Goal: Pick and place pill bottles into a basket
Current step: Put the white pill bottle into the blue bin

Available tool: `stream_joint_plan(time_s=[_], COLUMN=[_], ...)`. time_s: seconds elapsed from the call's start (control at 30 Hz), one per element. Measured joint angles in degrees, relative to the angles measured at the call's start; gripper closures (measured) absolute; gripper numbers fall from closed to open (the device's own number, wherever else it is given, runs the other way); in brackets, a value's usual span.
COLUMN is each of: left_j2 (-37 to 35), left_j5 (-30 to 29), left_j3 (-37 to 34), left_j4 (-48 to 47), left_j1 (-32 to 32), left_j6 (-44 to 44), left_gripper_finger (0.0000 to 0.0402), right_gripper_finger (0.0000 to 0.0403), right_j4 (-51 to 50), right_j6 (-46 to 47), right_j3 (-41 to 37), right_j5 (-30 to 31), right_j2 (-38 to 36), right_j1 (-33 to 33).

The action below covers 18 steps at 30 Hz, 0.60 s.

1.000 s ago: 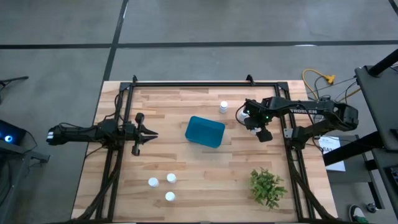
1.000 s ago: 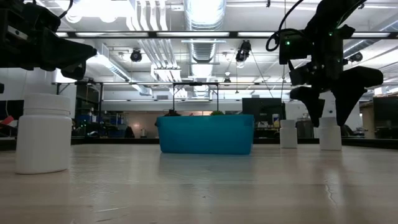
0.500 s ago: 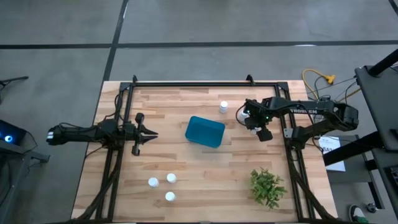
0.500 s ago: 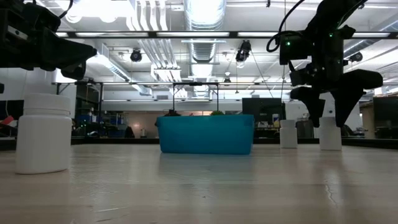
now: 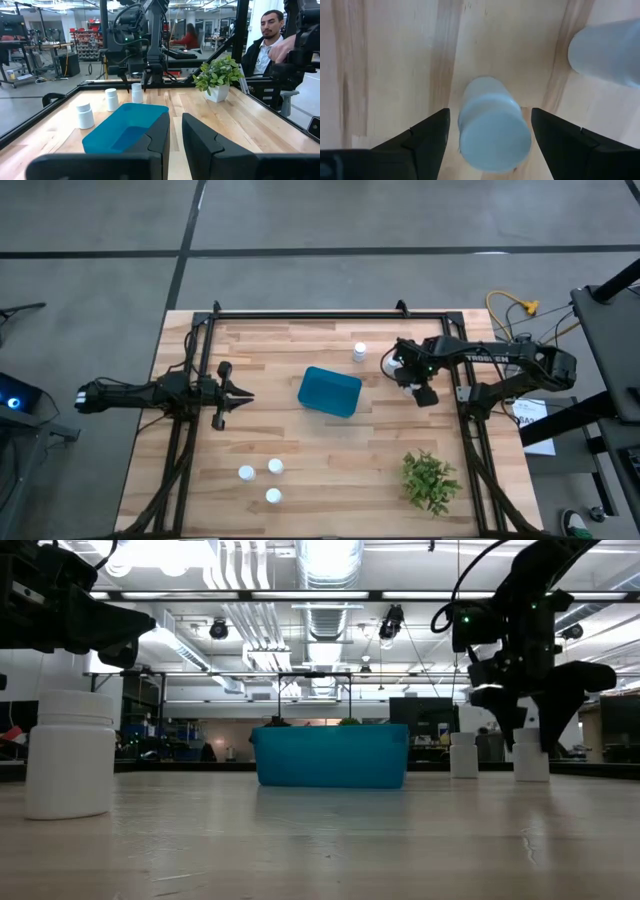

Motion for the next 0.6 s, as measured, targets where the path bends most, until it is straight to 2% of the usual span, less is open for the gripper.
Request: stream_joint_plan(time_s=[0.37,0.6], left_j2=[0.02,0.01], left_j5=[0.00,0.00], left_j3=[0.00,0.00], left_j4=[-0.02,-0.01], left_j1=[0.00,-0.01], left_j6=[0.00,0.00], left_gripper_finger=[0.0369,0.0369], right_gripper_finger=[0.0144,0.0181], right_j4=[1.32,1.45], right_j6=[-0.16,0.16], right_j3=[-0.66,-0.66], right_j5=[0.08,0.08], right_j2=[0.00,0.00], right_j1=[0.02,0.02])
